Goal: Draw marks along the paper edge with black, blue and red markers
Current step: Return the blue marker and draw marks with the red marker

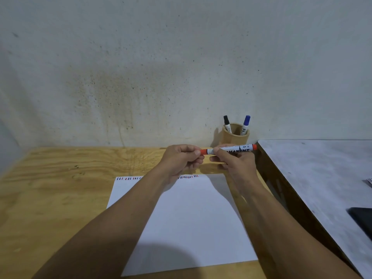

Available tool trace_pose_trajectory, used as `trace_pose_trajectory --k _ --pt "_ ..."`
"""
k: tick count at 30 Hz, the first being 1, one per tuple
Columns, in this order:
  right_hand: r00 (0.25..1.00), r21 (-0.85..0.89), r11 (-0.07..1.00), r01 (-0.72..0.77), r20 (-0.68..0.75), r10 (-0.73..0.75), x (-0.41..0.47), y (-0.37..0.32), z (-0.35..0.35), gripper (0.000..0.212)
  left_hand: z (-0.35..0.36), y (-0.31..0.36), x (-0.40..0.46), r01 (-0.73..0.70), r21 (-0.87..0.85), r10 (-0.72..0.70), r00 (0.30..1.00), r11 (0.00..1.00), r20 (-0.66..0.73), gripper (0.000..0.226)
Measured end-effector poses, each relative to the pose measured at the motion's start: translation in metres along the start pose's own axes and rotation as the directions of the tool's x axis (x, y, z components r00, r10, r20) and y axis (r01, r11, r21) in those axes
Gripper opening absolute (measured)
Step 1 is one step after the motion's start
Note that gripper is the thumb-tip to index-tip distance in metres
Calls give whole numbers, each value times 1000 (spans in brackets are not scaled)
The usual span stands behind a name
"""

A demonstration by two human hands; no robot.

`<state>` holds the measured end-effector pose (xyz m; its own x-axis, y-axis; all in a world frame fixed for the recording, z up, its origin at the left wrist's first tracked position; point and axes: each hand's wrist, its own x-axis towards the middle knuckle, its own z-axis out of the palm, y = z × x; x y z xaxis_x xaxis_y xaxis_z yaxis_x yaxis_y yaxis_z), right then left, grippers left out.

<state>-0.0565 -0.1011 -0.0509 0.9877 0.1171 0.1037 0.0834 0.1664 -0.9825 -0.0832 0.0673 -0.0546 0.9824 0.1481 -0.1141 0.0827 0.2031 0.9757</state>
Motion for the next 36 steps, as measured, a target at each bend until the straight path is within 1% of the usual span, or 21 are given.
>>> trace_pose_trajectory --k 4,7,10,12,13,15,16,18,19,21,23,24,25,28,30,32,33,34,36 --pt "1000 -72 997 15 -9 -15 -2 -5 -3 6 5 6 -1 -5 -43 5 1000 999 -1 7" --pt "999 -66 998 21 -26 -22 0 -6 -5 11 13 10 -2 -19 -46 18 1000 999 -21 9" --pt "999 -135 990 34 -16 -36 4 -7 -9 19 20 10 -2 -43 -46 41 999 998 -35 10" --pt "1000 -169 986 1 7 0 7 -7 -13 27 27 9 -4 -78 -32 77 996 996 -36 12" --pt "999 -168 986 -25 30 31 8 -6 -14 31 30 9 -5 -104 2 104 994 995 -27 13" --pt "994 -152 986 -63 74 75 11 -7 -18 33 39 8 -6 -159 127 161 987 979 1 16" --pt "994 -141 987 -72 70 82 12 -11 -21 32 43 8 -6 -180 193 181 983 965 11 15" --pt "998 -131 990 -61 17 64 16 -22 -27 30 47 6 -4 -192 311 204 979 931 -5 18" --pt "999 -148 988 -46 -3 46 19 -30 -30 30 47 3 0 -184 377 210 977 908 -27 25" --pt "1000 -257 966 -24 -24 18 25 -45 -38 30 45 0 6 -159 526 225 972 835 -64 47" --pt "999 -433 901 -2 -39 -16 33 -62 -48 28 44 0 12 -168 640 257 965 749 -48 52" --pt "998 -524 852 17 -41 -45 37 -70 -52 28 45 0 15 -181 666 270 962 724 -31 52" --pt "996 -604 796 41 -39 -80 41 -79 -57 29 46 2 19 -190 670 276 961 718 -24 52" --pt "983 -777 622 97 -22 -182 54 -100 -69 28 54 8 33 -180 611 276 959 771 -67 54" --pt "974 -845 522 118 -4 -226 62 -112 -74 29 61 12 41 -166 555 253 964 815 -83 56" --pt "968 -893 430 135 26 -251 68 -124 -76 27 69 16 49 -149 500 220 971 853 -88 57" --pt "965 -910 390 142 41 -258 71 -129 -75 24 72 18 54 -135 482 205 974 866 -95 55" --pt "964 -921 361 148 52 -262 74 -132 -74 21 75 19 57 -132 468 200 975 874 -99 46" --pt "965 -931 332 149 64 -254 81 -135 -69 17 81 20 62 -132 452 202 973 882 -111 17"
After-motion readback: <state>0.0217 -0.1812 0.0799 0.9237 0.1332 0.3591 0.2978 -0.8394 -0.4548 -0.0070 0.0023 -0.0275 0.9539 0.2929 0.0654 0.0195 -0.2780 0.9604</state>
